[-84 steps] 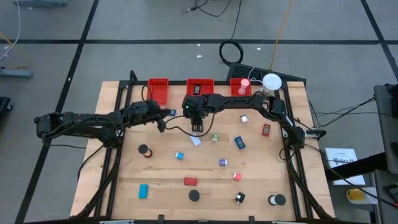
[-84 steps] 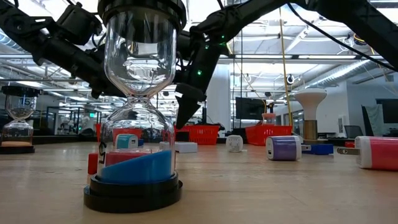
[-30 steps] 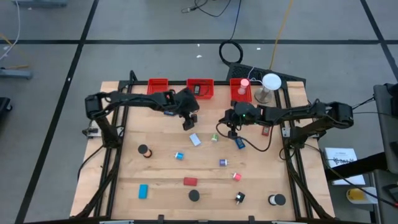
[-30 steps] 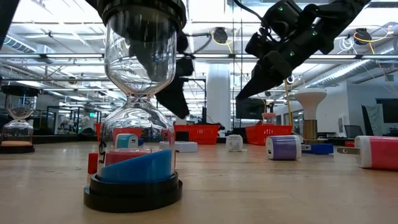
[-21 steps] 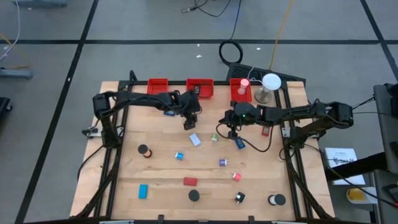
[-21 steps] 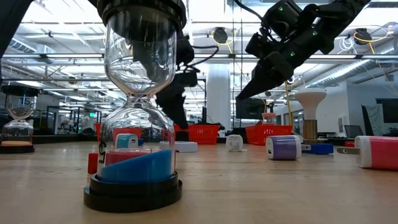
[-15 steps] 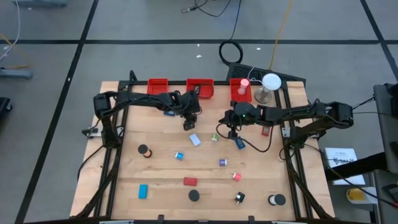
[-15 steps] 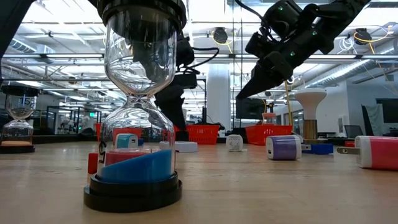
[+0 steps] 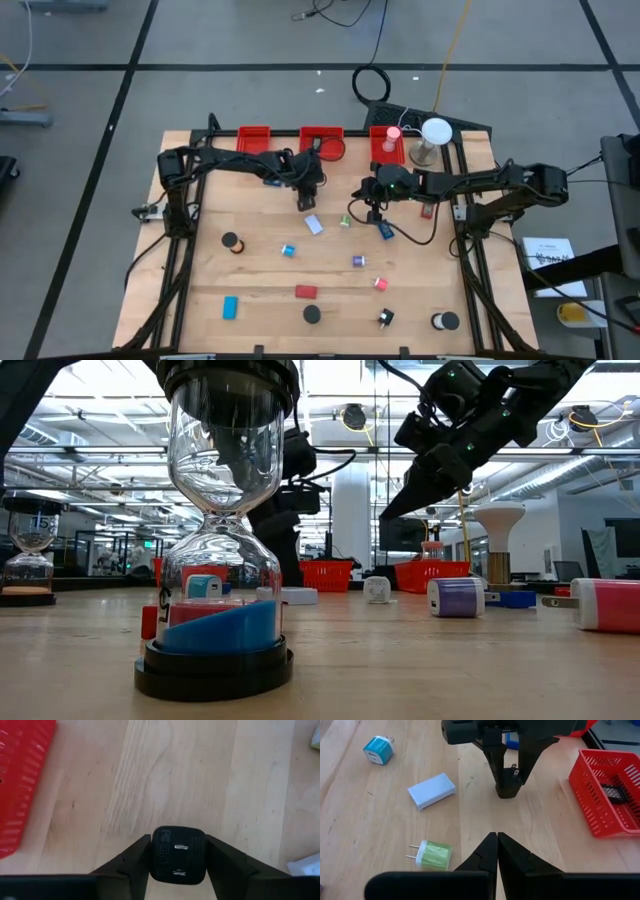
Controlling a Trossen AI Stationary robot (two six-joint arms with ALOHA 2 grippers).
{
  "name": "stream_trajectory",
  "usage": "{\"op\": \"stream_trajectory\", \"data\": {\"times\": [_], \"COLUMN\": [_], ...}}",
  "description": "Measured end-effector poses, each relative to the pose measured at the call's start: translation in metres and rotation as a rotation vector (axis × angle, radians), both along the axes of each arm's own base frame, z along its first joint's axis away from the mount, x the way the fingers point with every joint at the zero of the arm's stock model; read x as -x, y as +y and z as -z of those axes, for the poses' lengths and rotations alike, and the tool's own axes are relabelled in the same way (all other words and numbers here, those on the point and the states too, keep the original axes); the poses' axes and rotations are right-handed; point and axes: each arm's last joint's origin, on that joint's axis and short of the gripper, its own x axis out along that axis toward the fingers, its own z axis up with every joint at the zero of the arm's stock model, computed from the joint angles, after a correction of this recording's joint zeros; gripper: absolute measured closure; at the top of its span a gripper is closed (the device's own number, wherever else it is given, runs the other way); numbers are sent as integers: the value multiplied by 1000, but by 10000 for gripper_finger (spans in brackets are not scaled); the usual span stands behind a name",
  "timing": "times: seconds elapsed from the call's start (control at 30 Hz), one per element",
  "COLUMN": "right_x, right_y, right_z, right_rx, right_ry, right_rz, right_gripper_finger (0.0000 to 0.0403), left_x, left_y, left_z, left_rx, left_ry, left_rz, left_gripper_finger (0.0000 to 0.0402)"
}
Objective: Pick & Place Office items
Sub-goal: Put the black charger adapter into the left red bin
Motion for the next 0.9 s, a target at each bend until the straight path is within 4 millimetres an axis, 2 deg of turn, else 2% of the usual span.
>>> {"op": "stream_trajectory", "data": {"times": [0.17,0.27,0.37,0.47,0.57,0.73,0.9], "right_x": [0,2,2,2,2,2,2], "right_y": [0,0,0,0,0,0,0], "right_z": [1,4,4,4,4,4,4], "right_rx": [4,7,7,7,7,8,7], "right_ry": [-1,10,8,7,7,6,6], "right_rz": [-3,-6,-6,-6,-6,-6,-6], "right_gripper_finger": [397,397,397,397,397,397,397], "left_x": [6,20,45,79,114,151,158], "left_y": [8,17,30,46,63,91,117], "left_z": [-8,-36,-72,-103,-122,-115,-87], "left_rx": [27,40,43,21,-4,40,85], "left_ry": [-17,-61,-122,-166,-162,-103,-77], "left_rz": [-74,-160,-306,-517,-727,-923,-1002], "left_gripper_finger": [253,253,253,253,253,253,253]}}
